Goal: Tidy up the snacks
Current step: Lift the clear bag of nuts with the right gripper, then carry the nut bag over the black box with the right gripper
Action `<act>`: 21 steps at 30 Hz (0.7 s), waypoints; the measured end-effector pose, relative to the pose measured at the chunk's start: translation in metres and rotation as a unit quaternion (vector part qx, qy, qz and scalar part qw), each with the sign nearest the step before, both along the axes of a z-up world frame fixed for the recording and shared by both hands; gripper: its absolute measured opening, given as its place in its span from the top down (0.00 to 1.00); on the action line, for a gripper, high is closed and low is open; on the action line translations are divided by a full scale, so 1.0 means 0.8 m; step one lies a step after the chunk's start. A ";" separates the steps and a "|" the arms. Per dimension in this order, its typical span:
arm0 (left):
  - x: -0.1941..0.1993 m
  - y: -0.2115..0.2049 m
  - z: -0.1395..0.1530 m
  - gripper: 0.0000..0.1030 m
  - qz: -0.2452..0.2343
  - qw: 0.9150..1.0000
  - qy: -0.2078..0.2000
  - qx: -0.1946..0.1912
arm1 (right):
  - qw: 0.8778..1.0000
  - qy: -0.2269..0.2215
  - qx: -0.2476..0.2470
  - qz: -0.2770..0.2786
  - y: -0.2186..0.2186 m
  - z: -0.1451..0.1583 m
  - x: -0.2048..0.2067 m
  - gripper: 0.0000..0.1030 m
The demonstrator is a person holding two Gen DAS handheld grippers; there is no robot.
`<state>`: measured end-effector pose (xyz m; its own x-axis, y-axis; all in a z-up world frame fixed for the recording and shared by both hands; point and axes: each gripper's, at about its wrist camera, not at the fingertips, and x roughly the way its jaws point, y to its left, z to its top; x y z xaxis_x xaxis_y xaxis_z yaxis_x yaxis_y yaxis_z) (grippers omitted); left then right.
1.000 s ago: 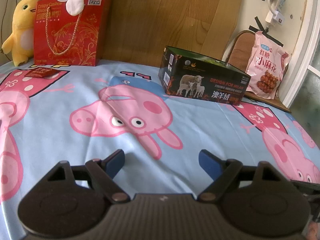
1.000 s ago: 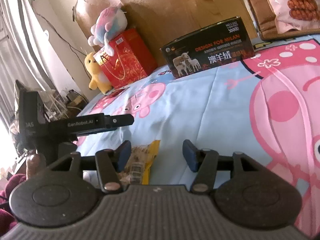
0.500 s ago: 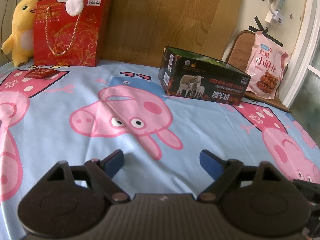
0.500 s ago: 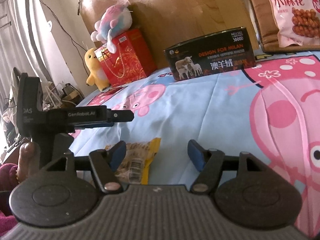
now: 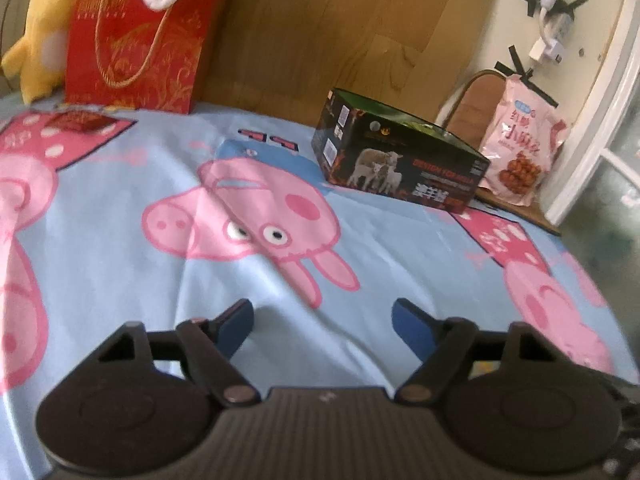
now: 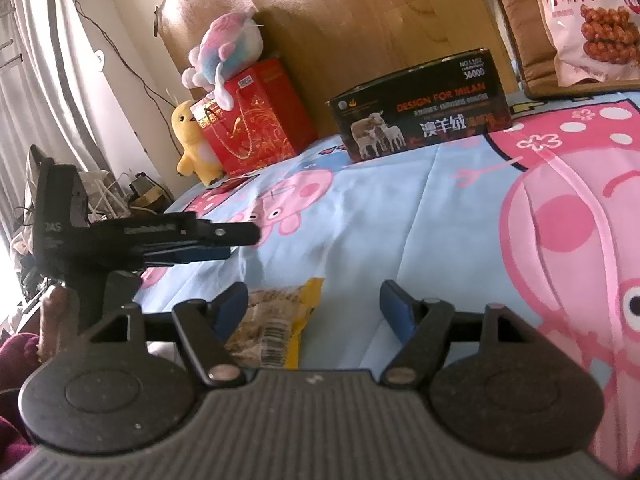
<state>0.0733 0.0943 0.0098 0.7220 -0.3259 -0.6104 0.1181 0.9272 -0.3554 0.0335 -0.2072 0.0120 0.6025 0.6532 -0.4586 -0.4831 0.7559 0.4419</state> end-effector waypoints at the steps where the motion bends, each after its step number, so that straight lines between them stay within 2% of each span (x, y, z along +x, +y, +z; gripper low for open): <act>1: -0.007 0.005 0.003 0.26 -0.006 1.000 0.003 -0.011 | 1.000 0.000 -0.001 0.001 -0.001 0.001 -0.001 0.25; 5: -0.034 0.017 0.017 0.26 -0.028 0.999 0.011 -0.041 | 0.999 -0.010 0.000 0.035 -0.001 0.006 -0.002 0.24; 9: -0.046 0.019 0.019 0.26 -0.067 0.993 0.044 -0.085 | 0.995 -0.035 -0.040 0.084 0.008 0.014 -0.001 0.24; 16: -0.040 -0.011 0.010 0.27 -0.114 0.985 0.087 -0.098 | 0.976 -0.052 -0.120 0.172 0.021 0.014 0.004 0.24; 19: -0.035 -0.032 0.000 0.40 -0.133 0.981 0.116 -0.077 | 0.967 -0.063 -0.145 0.198 0.029 0.010 -0.003 0.24; 20: -0.037 -0.037 0.002 0.42 -0.134 0.983 0.109 -0.067 | 0.965 -0.073 -0.155 0.199 0.033 0.009 -0.007 0.24; 21: -0.036 -0.042 0.003 0.52 -0.140 0.983 0.109 -0.056 | 0.962 -0.083 -0.165 0.201 0.036 0.008 -0.009 0.24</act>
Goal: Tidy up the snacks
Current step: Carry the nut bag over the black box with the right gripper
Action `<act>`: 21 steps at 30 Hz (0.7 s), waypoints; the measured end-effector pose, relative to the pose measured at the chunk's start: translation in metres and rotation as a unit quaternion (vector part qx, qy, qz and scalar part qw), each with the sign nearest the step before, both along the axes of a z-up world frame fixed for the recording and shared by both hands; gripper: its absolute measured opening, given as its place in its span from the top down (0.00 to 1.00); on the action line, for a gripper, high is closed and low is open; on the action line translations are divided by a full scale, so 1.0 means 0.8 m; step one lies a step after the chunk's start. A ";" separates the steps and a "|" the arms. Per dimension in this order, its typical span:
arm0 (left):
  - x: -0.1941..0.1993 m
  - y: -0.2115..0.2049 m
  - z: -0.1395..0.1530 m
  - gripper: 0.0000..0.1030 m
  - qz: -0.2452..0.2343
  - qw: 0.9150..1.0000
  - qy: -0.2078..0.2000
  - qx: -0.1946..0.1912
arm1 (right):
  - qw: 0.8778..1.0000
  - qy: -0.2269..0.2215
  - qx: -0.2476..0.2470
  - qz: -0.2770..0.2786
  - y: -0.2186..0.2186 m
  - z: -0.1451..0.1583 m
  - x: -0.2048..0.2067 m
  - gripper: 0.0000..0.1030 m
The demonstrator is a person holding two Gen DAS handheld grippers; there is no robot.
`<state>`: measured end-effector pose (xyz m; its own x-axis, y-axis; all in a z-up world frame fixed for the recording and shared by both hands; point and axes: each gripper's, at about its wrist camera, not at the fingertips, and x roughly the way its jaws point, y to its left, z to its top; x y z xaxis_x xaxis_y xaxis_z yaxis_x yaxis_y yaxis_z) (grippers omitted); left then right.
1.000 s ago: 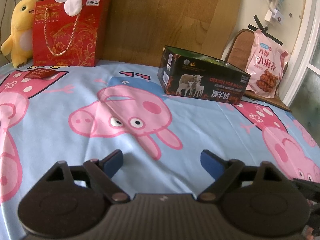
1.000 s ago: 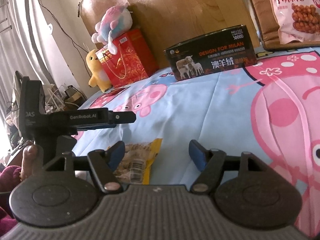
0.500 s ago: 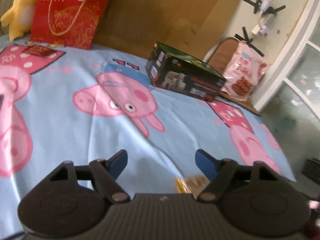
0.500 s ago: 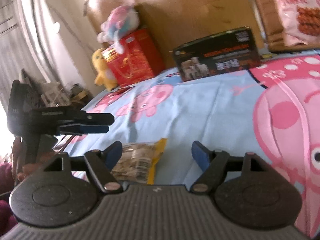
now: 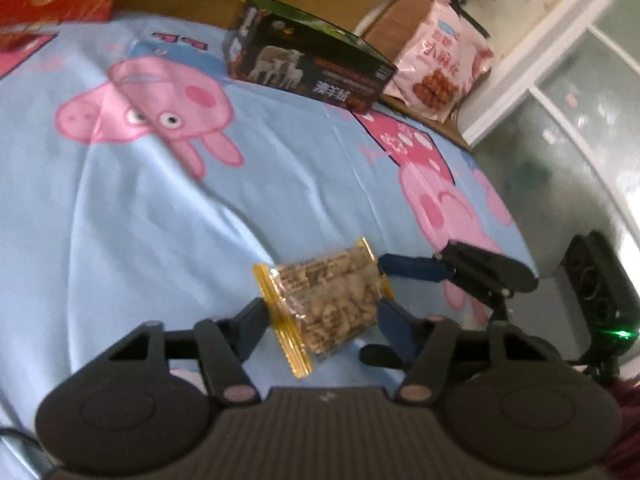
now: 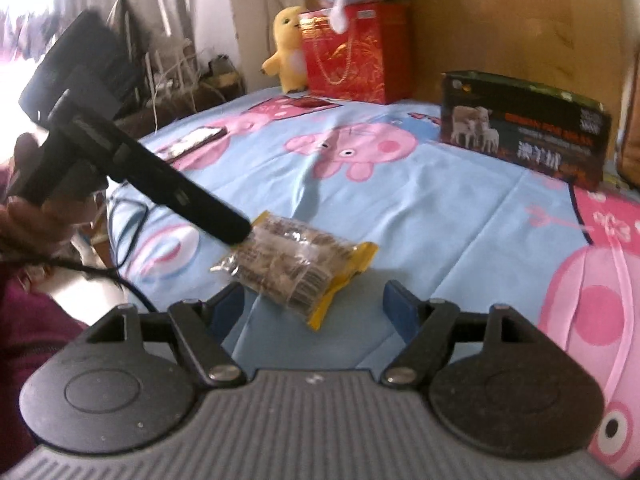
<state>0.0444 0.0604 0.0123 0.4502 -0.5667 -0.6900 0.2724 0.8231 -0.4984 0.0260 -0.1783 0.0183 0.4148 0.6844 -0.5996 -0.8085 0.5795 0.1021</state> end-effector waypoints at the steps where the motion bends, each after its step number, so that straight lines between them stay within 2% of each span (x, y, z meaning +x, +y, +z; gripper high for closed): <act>1: 0.001 -0.004 0.000 0.61 -0.004 1.000 0.000 0.010 | 1.000 -0.011 -0.008 -0.001 0.004 -0.001 -0.003 0.27; 3: 0.004 -0.007 0.000 0.66 -0.004 1.000 -0.001 0.016 | 0.999 -0.029 -0.018 -0.011 0.010 -0.003 -0.005 0.34; 5: 0.012 -0.007 -0.001 0.69 -0.003 1.000 0.003 0.009 | 1.000 -0.027 -0.010 -0.013 0.009 -0.002 -0.001 0.43; 10: 0.035 -0.018 0.017 0.74 -0.016 1.000 -0.022 0.015 | 0.998 -0.034 -0.001 -0.048 0.012 0.005 0.013 0.51; 15: 0.070 -0.027 0.063 0.73 -0.024 0.995 -0.092 0.036 | 0.992 -0.077 0.029 -0.097 0.014 0.032 0.041 0.52; 21: 0.149 -0.037 0.109 0.72 -0.015 0.987 -0.152 0.058 | 0.980 -0.129 0.040 -0.145 0.024 0.065 0.117 0.52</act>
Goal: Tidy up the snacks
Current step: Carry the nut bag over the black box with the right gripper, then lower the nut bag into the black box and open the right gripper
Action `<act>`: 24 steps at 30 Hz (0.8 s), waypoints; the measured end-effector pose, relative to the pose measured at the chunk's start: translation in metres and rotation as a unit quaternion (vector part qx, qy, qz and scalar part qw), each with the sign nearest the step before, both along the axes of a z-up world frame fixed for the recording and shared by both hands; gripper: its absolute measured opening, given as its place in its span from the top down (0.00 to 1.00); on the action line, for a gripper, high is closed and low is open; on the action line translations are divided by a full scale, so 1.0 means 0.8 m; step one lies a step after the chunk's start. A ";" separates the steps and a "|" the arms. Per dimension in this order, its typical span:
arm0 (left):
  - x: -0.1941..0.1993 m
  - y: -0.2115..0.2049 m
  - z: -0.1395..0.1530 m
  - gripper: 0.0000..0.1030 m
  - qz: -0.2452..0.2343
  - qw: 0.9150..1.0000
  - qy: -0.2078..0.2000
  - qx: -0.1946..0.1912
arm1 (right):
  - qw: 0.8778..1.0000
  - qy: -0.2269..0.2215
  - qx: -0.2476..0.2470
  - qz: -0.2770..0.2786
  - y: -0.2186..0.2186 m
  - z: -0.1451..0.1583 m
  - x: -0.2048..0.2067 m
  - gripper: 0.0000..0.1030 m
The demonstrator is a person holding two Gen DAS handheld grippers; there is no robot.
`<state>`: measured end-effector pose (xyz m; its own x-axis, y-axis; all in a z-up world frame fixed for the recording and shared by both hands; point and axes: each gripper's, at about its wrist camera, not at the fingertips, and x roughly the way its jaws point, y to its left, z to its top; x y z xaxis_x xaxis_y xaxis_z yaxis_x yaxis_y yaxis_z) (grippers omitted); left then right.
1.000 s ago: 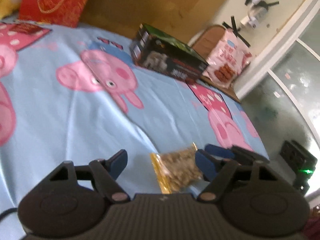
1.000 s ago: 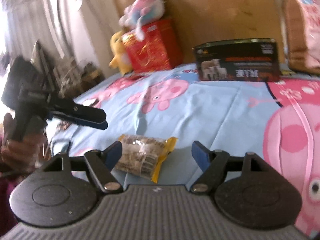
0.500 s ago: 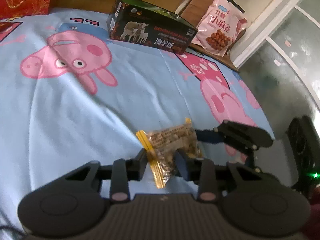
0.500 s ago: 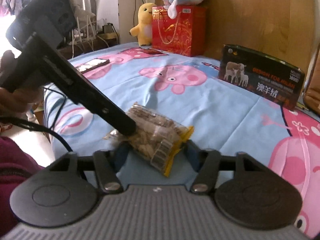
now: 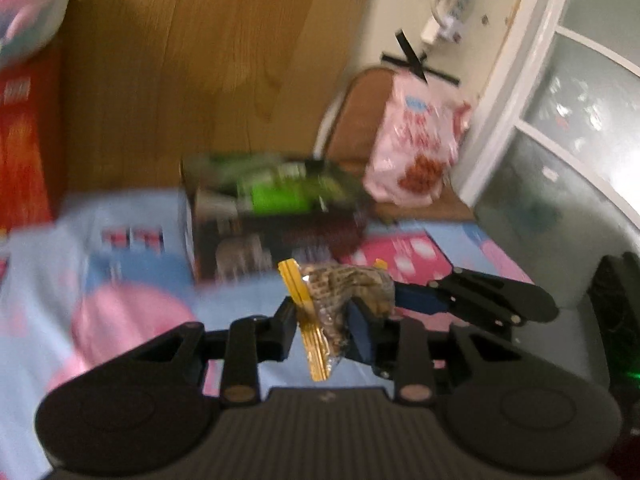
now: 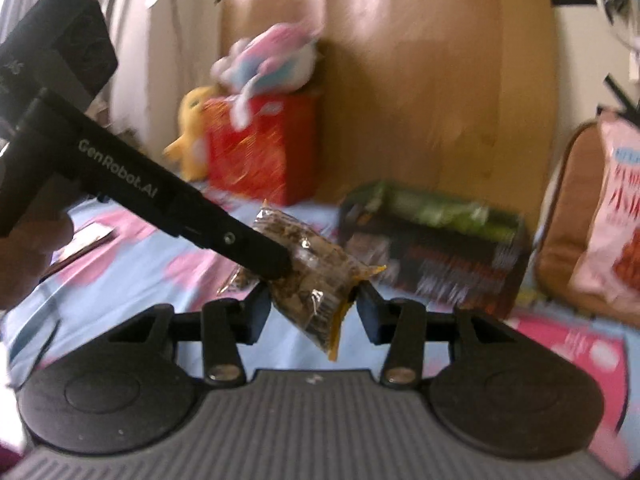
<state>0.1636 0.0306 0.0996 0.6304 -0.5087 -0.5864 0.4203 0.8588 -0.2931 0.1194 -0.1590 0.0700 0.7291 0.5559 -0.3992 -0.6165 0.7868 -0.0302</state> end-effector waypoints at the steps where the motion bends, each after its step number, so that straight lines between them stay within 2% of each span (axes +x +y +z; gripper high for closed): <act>1: 0.016 -0.001 0.006 0.71 0.003 1.000 -0.008 0.002 | 1.000 -0.007 0.000 -0.007 0.003 0.005 0.017 0.52; 4: 0.062 0.001 0.016 0.69 0.017 1.000 -0.024 0.006 | 0.999 -0.020 -0.001 -0.024 0.011 0.014 0.064 0.52; 7: 0.109 0.002 0.012 0.67 0.033 0.999 -0.023 0.012 | 0.999 -0.027 -0.010 -0.043 0.021 0.011 0.109 0.51; 9: 0.136 -0.001 0.004 0.65 0.048 0.998 -0.019 0.020 | 0.998 -0.022 -0.014 -0.057 0.026 0.005 0.135 0.50; 11: 0.156 -0.007 -0.008 0.63 0.065 0.997 -0.012 0.034 | 0.997 -0.008 -0.016 -0.073 0.029 -0.006 0.156 0.44; 13: 0.169 -0.012 -0.018 0.64 0.089 0.995 -0.009 0.054 | 0.996 0.009 -0.002 -0.092 0.023 -0.011 0.163 0.42; 17: 0.163 -0.007 -0.031 0.63 0.111 0.992 -0.007 0.057 | 0.993 0.009 0.042 -0.109 0.001 -0.009 0.139 0.39; 21: 0.126 -0.005 -0.025 0.63 0.119 0.992 -0.020 0.049 | 0.987 0.029 0.092 -0.128 -0.030 -0.007 0.099 0.39; 22: 0.112 -0.006 -0.022 0.56 0.125 0.990 -0.027 0.053 | 0.985 0.040 0.105 -0.134 -0.036 -0.009 0.088 0.38; 24: 0.086 -0.010 -0.016 0.51 0.140 0.987 -0.042 0.067 | 0.979 0.063 0.127 -0.147 -0.049 -0.015 0.066 0.38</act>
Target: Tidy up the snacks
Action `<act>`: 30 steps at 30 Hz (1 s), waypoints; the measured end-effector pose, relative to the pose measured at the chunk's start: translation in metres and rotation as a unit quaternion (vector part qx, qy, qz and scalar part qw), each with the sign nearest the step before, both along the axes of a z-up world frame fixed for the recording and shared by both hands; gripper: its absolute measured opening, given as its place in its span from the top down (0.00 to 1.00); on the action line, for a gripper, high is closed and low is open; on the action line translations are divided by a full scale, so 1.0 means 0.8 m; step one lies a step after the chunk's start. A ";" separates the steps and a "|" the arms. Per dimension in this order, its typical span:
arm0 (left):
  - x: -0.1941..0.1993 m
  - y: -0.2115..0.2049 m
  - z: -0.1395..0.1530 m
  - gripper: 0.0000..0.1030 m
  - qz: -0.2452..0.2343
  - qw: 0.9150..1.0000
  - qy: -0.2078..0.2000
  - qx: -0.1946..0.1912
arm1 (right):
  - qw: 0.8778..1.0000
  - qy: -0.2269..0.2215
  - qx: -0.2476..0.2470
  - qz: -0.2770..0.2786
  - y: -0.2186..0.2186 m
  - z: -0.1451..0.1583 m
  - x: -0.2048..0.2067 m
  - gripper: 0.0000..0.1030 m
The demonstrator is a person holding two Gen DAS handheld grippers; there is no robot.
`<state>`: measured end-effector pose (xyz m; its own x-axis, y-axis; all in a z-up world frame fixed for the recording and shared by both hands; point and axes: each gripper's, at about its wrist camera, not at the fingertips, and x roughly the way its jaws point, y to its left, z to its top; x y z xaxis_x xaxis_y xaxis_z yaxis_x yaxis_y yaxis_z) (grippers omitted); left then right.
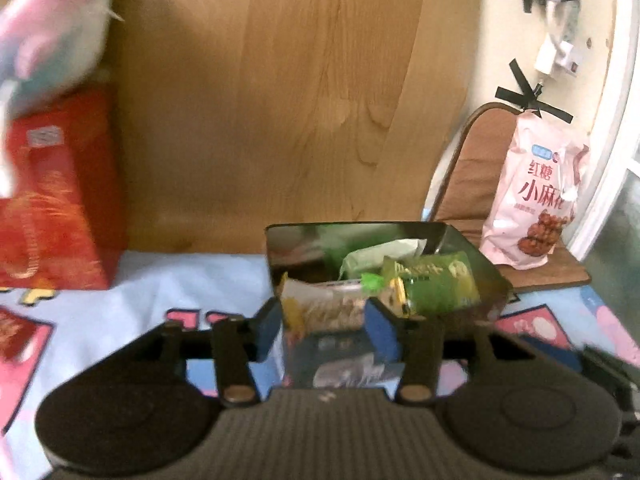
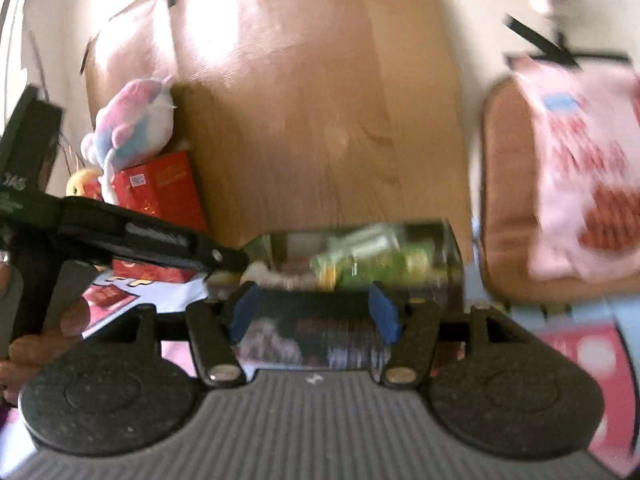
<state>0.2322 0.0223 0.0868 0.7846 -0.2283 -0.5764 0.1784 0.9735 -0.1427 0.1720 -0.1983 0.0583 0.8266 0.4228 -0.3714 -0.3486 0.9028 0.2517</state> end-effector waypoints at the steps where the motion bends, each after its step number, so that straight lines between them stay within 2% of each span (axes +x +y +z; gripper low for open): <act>1: -0.012 -0.005 0.001 0.48 0.003 1.000 -0.005 0.010 | 1.000 0.010 0.013 -0.009 -0.007 -0.007 -0.011 0.37; 5: -0.059 -0.018 -0.003 0.44 0.029 0.999 -0.006 0.043 | 0.994 0.071 0.066 -0.044 -0.024 -0.029 -0.046 0.35; 9: -0.099 -0.029 -0.014 0.42 0.046 0.997 0.003 0.066 | 0.983 0.138 0.098 -0.072 -0.028 -0.047 -0.070 0.35; 10: -0.110 -0.031 -0.017 0.37 0.047 0.996 0.003 0.071 | 0.982 0.145 0.099 -0.075 -0.027 -0.049 -0.077 0.34; 11: -0.117 -0.034 -0.019 0.32 0.047 0.996 0.004 0.075 | 0.981 0.149 0.097 -0.078 -0.026 -0.051 -0.083 0.34; 12: -0.125 -0.037 -0.021 0.19 0.046 0.996 0.002 0.078 | 0.980 0.152 0.095 -0.081 -0.025 -0.052 -0.090 0.34; 13: -0.133 -0.039 -0.022 0.12 0.045 0.996 -0.001 0.080 | 0.980 0.154 0.094 -0.081 -0.023 -0.051 -0.095 0.34; 16: -0.157 -0.047 -0.025 0.07 0.050 0.994 -0.013 0.098 | 0.981 0.153 0.092 -0.074 -0.019 -0.047 -0.112 0.29; 22: -0.190 -0.050 -0.032 0.00 0.055 0.993 -0.010 0.101 | 0.983 0.151 0.085 -0.065 -0.009 -0.051 -0.145 0.25; 30: -0.217 -0.044 -0.031 0.00 0.067 0.993 -0.010 0.095 | 0.984 0.144 0.081 -0.067 -0.004 -0.045 -0.169 0.23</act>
<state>0.0585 -0.0132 0.0623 0.8126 -0.0100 -0.5827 0.0473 0.9977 0.0489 0.0367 -0.2013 0.0224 0.7485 0.3911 -0.5355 -0.1229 0.8754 0.4675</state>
